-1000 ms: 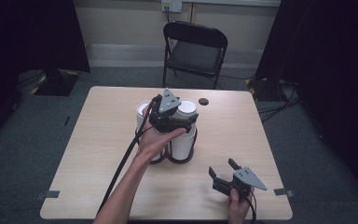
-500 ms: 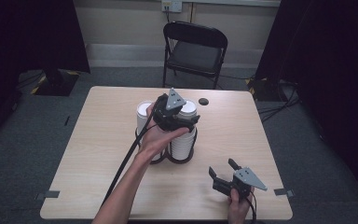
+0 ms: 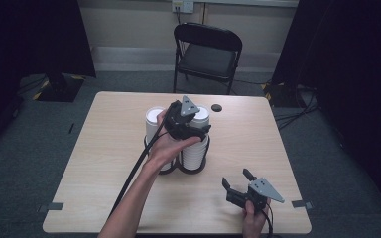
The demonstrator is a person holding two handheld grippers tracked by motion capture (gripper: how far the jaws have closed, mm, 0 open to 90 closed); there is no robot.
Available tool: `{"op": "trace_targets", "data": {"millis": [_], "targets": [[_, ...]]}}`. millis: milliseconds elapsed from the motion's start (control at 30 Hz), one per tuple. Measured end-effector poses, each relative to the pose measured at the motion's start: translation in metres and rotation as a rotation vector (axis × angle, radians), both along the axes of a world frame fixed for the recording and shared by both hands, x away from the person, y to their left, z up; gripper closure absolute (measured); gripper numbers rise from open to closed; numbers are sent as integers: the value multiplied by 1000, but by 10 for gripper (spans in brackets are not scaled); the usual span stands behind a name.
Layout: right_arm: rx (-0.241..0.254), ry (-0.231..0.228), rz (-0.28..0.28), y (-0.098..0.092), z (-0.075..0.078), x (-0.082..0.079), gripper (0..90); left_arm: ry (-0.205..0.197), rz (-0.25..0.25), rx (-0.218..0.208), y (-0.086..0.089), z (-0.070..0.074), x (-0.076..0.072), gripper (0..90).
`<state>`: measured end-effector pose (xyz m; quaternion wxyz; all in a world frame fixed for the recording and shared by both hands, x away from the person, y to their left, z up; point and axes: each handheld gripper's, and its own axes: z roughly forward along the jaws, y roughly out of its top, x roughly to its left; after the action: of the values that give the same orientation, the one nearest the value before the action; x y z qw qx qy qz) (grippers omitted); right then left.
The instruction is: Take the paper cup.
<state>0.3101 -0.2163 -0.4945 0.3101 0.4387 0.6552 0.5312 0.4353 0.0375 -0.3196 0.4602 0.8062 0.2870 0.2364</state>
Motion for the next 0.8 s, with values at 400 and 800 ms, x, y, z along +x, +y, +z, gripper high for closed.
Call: {"op": "trace_targets", "data": {"millis": [400,800], "targets": [[2,1,-1,0,0,0,141,17,6,-32,1,1,1,207],[1,0,-3,0,0,0,141,16,7,-56,3,2,1,214]]}}
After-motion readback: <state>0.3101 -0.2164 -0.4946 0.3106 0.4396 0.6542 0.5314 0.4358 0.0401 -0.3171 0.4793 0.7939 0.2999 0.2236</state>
